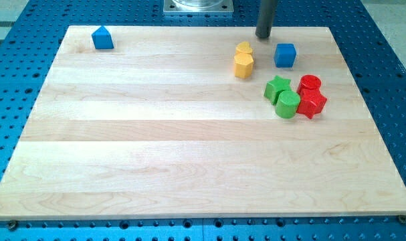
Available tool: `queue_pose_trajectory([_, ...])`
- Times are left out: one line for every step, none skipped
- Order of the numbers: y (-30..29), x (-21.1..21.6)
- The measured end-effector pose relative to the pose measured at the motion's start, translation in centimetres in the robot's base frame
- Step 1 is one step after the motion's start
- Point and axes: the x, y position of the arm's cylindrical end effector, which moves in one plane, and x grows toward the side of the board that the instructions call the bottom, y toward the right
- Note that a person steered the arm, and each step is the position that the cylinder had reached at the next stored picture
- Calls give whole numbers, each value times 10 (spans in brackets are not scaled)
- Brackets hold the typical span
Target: Place the cube top of the green star
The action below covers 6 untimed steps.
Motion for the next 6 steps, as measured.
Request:
queue_pose_trajectory([61,-1])
queue_pose_trajectory([97,50])
queue_pose_trajectory([74,48])
queue_pose_trajectory([30,58])
queue_pose_trajectory([-2,56])
queue_pose_trajectory([-2,67])
